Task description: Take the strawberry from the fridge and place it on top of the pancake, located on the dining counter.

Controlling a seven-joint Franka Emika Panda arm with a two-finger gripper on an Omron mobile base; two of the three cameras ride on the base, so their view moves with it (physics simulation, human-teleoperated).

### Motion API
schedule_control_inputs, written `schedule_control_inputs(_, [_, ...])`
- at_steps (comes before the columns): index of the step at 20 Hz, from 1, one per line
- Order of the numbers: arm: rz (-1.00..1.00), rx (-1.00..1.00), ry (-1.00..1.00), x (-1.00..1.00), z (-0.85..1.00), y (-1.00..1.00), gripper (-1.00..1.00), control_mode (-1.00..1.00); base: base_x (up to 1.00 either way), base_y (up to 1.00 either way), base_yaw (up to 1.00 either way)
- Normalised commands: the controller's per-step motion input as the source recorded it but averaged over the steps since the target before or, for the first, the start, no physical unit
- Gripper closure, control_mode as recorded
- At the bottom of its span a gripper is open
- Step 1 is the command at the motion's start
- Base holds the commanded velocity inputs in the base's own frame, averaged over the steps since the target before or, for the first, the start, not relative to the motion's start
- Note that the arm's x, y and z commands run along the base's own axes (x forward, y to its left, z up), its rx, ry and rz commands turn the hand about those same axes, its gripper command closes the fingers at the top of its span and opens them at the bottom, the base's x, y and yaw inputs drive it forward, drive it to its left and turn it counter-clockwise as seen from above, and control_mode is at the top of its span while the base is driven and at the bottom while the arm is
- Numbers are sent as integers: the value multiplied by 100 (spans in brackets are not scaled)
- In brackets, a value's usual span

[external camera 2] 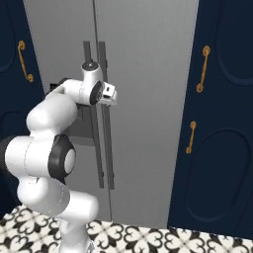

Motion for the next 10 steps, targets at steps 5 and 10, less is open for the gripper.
schedule_control_inputs(5, [-3, 0, -3, 47, -25, 0, -100, -100, 0, 0, 0])
schedule_control_inputs(10, [-4, 0, -10, 40, -34, 3, -100, -100, 0, 0, 0])
